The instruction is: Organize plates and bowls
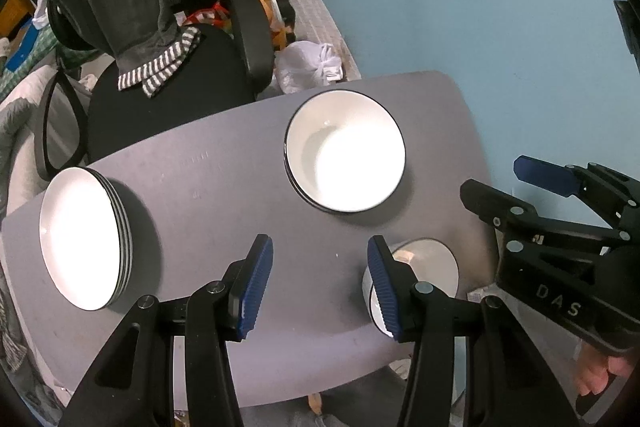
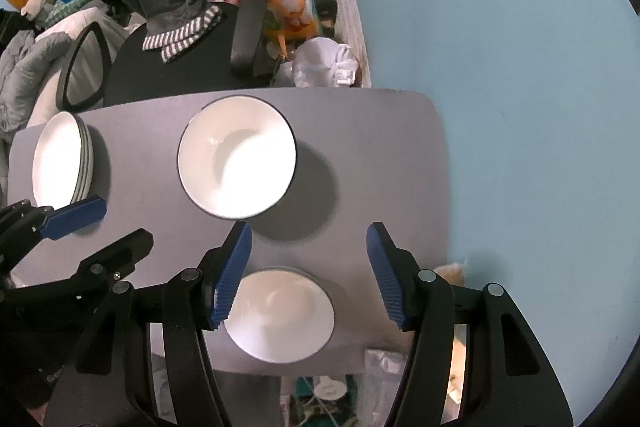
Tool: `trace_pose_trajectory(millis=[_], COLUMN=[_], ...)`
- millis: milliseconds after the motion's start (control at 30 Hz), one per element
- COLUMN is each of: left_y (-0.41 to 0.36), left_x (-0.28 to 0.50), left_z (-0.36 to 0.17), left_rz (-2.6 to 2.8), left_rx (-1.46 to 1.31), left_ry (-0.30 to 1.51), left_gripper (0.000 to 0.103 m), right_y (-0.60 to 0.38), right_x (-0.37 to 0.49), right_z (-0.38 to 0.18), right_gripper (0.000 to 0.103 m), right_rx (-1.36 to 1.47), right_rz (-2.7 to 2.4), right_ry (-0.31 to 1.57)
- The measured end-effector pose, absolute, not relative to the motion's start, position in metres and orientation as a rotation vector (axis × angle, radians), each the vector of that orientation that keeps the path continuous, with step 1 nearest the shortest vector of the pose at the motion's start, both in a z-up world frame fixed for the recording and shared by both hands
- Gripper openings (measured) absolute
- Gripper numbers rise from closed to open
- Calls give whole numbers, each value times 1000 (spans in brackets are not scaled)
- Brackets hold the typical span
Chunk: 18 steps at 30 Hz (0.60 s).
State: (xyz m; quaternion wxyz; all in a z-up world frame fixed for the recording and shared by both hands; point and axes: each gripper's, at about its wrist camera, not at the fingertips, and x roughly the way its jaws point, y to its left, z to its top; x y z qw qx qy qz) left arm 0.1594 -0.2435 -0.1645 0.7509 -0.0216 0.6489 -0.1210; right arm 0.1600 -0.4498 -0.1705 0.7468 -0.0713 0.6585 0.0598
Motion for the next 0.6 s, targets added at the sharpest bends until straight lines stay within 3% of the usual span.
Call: trace_pose_trajectory(millis=[600], left_y=[-256], left_x=[121], left_z=[-184], left_rz=[-337], left_rx=[51], left_ry=[1457], left_gripper=[51], right_y=[-475], right_x=[109], right_z=[-187], right_gripper=[62], right_rx=[-85], right_rz=[63], right_ry=[1491])
